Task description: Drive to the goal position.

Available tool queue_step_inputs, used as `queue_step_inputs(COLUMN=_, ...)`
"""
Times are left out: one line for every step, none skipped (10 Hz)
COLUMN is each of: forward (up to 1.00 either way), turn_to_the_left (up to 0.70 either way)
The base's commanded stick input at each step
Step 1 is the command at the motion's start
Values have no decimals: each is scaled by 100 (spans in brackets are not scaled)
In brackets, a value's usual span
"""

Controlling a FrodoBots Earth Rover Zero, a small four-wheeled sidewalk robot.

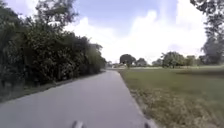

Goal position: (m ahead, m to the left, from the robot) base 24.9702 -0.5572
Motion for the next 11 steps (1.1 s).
queue_step_inputs(forward=85, turn_to_the_left=0)
queue_step_inputs(forward=85, turn_to_the_left=0)
queue_step_inputs(forward=85, turn_to_the_left=0)
queue_step_inputs(forward=85, turn_to_the_left=0)
queue_step_inputs(forward=85, turn_to_the_left=0)
queue_step_inputs(forward=85, turn_to_the_left=0)
queue_step_inputs(forward=85, turn_to_the_left=0)
queue_step_inputs(forward=85, turn_to_the_left=0)
queue_step_inputs(forward=85, turn_to_the_left=0)
queue_step_inputs(forward=85, turn_to_the_left=0)
queue_step_inputs(forward=85, turn_to_the_left=0)
